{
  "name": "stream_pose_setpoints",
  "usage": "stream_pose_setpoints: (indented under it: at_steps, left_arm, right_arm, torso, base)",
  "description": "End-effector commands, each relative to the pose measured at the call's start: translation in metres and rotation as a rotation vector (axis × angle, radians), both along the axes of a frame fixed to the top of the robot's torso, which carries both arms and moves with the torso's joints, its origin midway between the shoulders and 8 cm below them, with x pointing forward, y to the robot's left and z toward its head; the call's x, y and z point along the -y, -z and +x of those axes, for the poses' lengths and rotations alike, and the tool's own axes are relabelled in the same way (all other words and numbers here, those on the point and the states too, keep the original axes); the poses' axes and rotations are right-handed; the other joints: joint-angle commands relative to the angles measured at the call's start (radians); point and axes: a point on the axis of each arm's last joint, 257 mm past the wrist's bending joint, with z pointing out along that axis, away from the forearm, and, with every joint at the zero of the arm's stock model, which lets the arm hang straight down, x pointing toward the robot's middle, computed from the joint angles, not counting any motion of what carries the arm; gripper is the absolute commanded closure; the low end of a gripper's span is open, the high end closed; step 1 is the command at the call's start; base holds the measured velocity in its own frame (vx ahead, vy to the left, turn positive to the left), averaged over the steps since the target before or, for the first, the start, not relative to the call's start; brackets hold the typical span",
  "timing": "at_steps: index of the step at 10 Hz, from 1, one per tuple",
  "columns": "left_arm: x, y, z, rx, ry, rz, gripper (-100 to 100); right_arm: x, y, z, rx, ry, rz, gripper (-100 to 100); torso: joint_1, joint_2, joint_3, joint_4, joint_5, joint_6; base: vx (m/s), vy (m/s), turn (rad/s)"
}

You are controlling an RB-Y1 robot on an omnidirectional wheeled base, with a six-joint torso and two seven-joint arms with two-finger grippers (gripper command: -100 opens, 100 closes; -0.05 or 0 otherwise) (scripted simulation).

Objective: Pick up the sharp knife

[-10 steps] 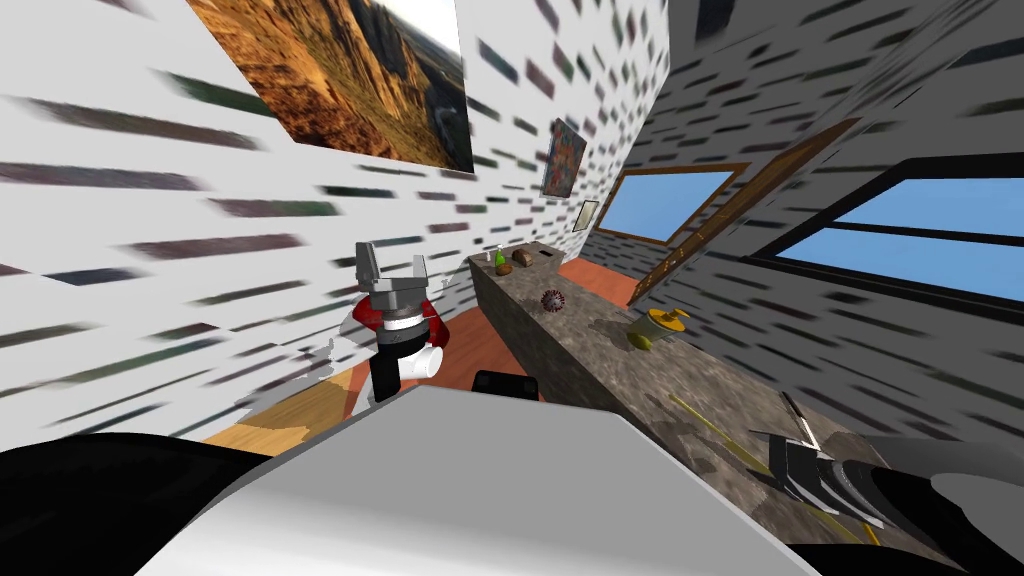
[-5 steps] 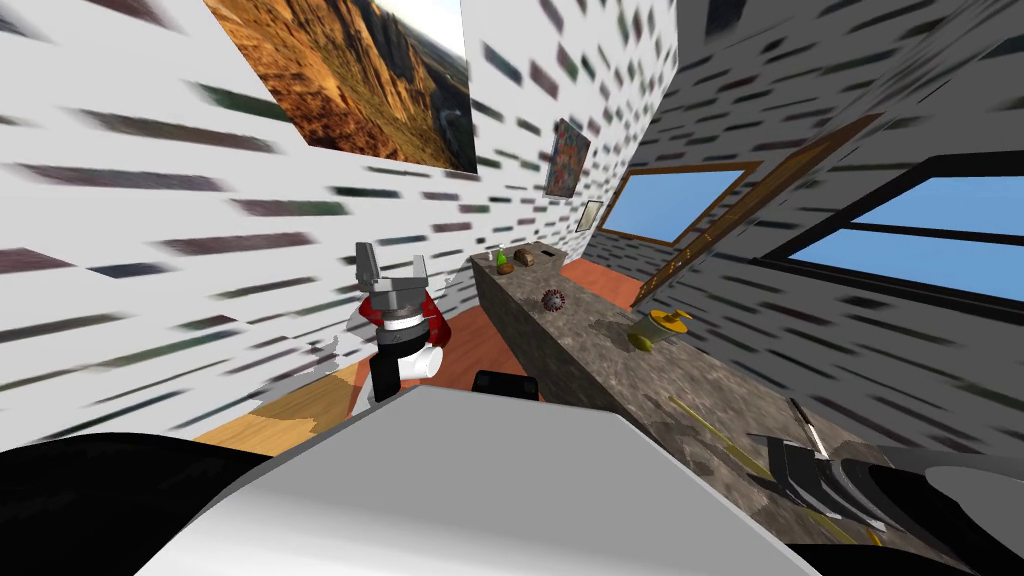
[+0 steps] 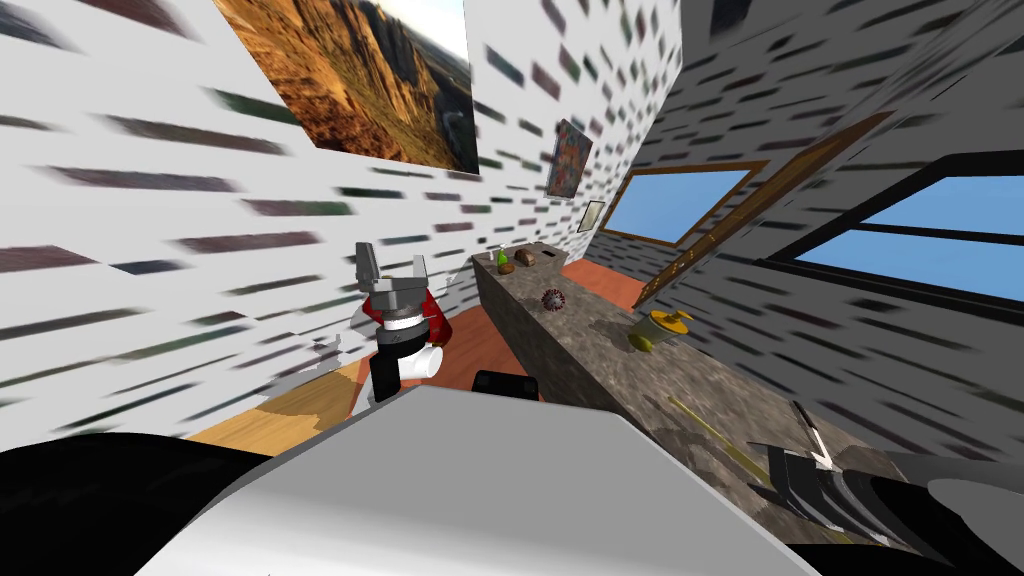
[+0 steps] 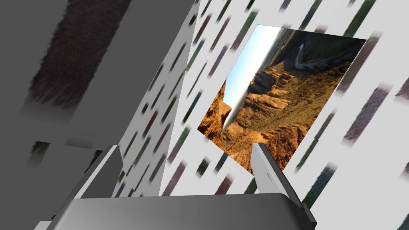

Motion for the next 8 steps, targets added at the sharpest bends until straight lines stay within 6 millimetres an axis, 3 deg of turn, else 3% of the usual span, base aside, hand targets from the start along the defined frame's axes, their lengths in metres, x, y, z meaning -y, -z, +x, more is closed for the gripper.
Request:
stream_pose_setpoints:
  at_steps: [1,2,3,7,8]
  left_arm:
    - [0.0000,0.0000,0.0000,0.000,0.000,0.000,0]
    - [0.0000,0.0000,0.0000,0.000,0.000,0.000,0]
    - [0.0000,0.0000,0.0000,0.000,0.000,0.000,0]
    - [0.0000,0.0000,0.0000,0.000,0.000,0.000,0]
    - [0.0000,0.0000,0.0000,0.000,0.000,0.000,0]
  right_arm:
    - [-0.0003,0.0114,-0.0102,0.000,0.010,-0.003,-100]
    - [0.0016,0.0069,-0.0062,0.002,0.008,-0.003,-100]
    - [0.0019,0.0077,-0.0072,0.001,0.007,-0.004,100]
    - [0.0018,0.0071,-0.0083,-0.003,0.007,-0.002,100]
    - [0.0018,0.0071,-0.0083,-0.003,0.007,-0.002,0]
  torso:
    - [0.000,0.000,0.000,0.000,0.000,0.000]
    - [0.000,0.000,0.000,0.000,0.000,0.000]
    - [0.000,0.000,0.000,0.000,0.000,0.000]
    - [0.001,0.001,0.001,0.001,-0.003,0.000]
    - [0.000,0.001,0.001,0.001,-0.003,0.000]
  base:
    - [-0.014,-0.015,0.047]
    - [-0.006,-0.006,0.010]
    - [0.000,0.000,0.000]
    - [-0.001,0.000,-0.005]
    - [0.000,0.000,0.000]
